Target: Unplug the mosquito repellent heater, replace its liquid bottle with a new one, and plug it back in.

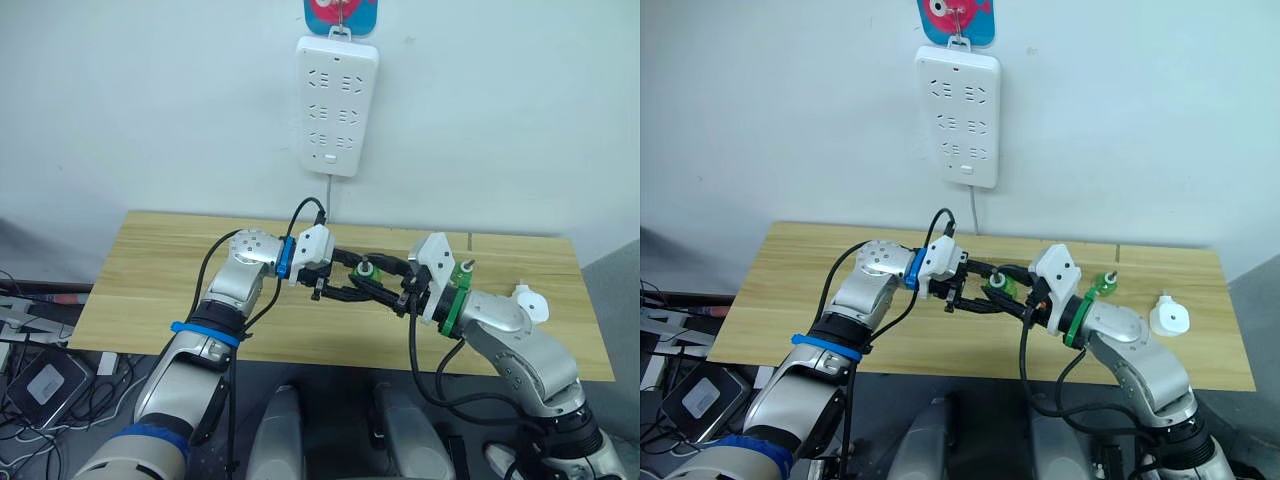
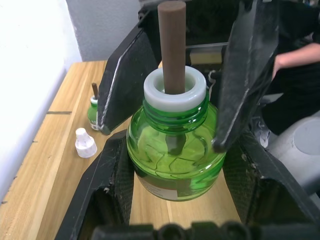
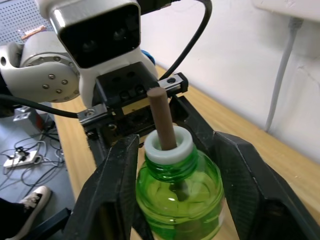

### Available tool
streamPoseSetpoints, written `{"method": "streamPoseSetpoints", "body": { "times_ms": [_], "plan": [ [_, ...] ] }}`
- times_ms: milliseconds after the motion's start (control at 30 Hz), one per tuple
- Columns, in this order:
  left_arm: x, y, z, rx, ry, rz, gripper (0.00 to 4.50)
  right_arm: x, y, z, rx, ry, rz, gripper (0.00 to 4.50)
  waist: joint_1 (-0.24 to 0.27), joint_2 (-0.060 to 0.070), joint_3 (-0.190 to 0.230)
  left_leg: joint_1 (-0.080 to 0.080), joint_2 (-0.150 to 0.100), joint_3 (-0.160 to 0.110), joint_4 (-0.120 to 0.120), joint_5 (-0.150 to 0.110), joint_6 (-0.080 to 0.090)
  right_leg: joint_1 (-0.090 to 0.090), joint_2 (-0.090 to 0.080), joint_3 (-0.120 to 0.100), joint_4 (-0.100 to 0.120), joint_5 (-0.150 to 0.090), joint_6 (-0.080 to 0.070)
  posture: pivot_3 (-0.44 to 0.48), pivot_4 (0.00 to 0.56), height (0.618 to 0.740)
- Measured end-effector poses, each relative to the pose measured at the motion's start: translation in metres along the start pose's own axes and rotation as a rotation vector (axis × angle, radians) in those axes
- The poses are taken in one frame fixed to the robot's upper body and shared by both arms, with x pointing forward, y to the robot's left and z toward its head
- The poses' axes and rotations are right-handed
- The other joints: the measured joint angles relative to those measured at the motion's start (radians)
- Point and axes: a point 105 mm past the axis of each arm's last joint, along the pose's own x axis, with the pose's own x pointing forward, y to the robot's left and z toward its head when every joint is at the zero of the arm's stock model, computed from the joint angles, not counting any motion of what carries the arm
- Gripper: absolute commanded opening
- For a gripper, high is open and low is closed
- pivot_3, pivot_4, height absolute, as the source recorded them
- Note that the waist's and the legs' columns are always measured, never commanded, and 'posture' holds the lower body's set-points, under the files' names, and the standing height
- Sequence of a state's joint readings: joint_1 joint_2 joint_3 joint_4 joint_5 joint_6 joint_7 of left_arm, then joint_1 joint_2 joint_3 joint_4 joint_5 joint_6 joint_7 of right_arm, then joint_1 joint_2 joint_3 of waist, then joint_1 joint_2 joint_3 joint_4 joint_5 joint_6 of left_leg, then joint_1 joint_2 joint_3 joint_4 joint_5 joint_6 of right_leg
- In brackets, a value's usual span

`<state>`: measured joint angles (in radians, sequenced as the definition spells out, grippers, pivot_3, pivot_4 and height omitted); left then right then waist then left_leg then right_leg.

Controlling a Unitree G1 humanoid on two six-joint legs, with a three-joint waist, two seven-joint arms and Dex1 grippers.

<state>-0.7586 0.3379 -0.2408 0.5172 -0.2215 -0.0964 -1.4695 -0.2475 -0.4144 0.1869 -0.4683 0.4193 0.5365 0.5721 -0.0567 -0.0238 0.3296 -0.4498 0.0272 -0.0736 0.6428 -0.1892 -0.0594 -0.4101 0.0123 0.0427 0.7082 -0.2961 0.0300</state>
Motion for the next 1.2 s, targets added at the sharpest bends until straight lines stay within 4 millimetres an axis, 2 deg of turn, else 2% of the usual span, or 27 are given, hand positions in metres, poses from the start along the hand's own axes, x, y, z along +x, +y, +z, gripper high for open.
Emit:
{"method": "streamPoseSetpoints", "body": {
  "times_ms": [67,100,300,333,500,533,633,733,900,1000,1200],
  "plan": [
    [-0.001,0.001,-0.001,-0.009,0.004,0.008,2.23,0.0,0.002,0.001,-0.015,-0.007,0.014,0.94,0.0,0.0,0.0,0.0,0.0,0.0,0.0,0.0,0.0,0.0,0.0,0.0,0.0,0.0,0.0,-0.032,0.28,0.74],
    [-0.001,0.001,-0.001,-0.01,0.004,0.008,2.23,0.0,0.002,0.001,-0.021,-0.008,0.015,0.86,0.0,0.0,0.0,0.0,0.0,0.0,0.0,0.0,0.0,0.0,0.0,0.0,0.0,0.0,0.0,-0.032,0.28,0.74],
    [0.0,0.001,0.0,-0.018,0.0,0.007,2.23,-0.001,0.002,0.001,-0.042,-0.015,0.015,0.86,0.0,0.0,0.0,0.0,0.0,0.0,0.0,0.0,0.0,0.0,0.0,0.0,0.0,0.0,0.0,-0.042,0.271,0.74],
    [0.001,0.001,0.001,-0.02,-0.004,0.012,2.95,-0.001,0.002,0.001,-0.035,-0.02,0.013,0.86,0.0,0.0,0.0,0.0,0.0,0.0,0.0,0.0,0.0,0.0,0.0,0.0,0.0,0.0,0.0,-0.042,0.271,0.74],
    [0.004,0.009,0.02,-0.018,-0.11,0.074,4.35,-0.006,-0.008,0.002,0.072,-0.059,-0.06,0.86,0.0,0.0,-0.001,0.0,0.001,0.0,0.001,0.0,0.0,0.0,-0.002,0.0,0.001,0.0,0.0,-0.053,0.271,0.74],
    [0.003,0.009,0.022,-0.019,-0.118,0.083,4.48,-0.008,-0.012,0.003,0.077,-0.062,-0.084,0.86,0.0,0.0,-0.001,0.0,0.001,0.0,0.001,0.0,0.0,0.0,-0.002,0.0,0.001,0.0,0.0,-0.059,0.272,0.74],
    [0.003,0.012,0.026,-0.03,-0.169,0.153,4.5,-0.017,-0.027,0.003,0.173,-0.09,-0.181,0.86,0.0,0.0,-0.001,0.0,0.001,0.0,0.001,0.0,0.0,0.0,-0.002,0.0,0.001,0.0,0.0,-0.063,0.271,0.74],
    [0.008,0.018,0.035,-0.034,-0.25,0.254,4.5,-0.027,-0.046,0.008,0.41,-0.184,-0.305,0.86,0.0,0.0,-0.001,0.0,0.001,0.0,0.001,0.0,0.0,0.0,-0.002,0.0,0.002,0.0,0.0,-0.064,0.275,0.74],
    [0.016,0.019,0.045,-0.017,-0.339,0.41,4.5,-0.045,-0.071,0.022,0.654,-0.31,-0.417,0.86,0.0,0.001,-0.001,0.0,0.0,0.001,0.001,0.0,0.0,0.0,-0.004,0.001,0.003,0.0,0.0,-0.061,0.276,0.74],
    [0.022,0.014,0.046,-0.018,-0.375,0.498,4.5,-0.048,-0.073,0.029,0.807,-0.369,-0.406,0.86,-0.001,0.001,-0.001,0.0,0.001,0.001,0.0,0.0,0.0,0.0,-0.004,0.001,0.003,0.0,0.0,-0.058,0.28,0.74],
    [0.022,0.019,0.056,0.004,-0.401,0.587,4.5,-0.047,-0.066,0.037,0.948,-0.383,-0.339,0.86,-0.001,0.001,-0.002,0.0,-0.001,0.002,0.001,0.0,0.0,0.0,-0.003,0.002,0.003,0.0,0.0,-0.055,0.278,0.74]
  ]
}}
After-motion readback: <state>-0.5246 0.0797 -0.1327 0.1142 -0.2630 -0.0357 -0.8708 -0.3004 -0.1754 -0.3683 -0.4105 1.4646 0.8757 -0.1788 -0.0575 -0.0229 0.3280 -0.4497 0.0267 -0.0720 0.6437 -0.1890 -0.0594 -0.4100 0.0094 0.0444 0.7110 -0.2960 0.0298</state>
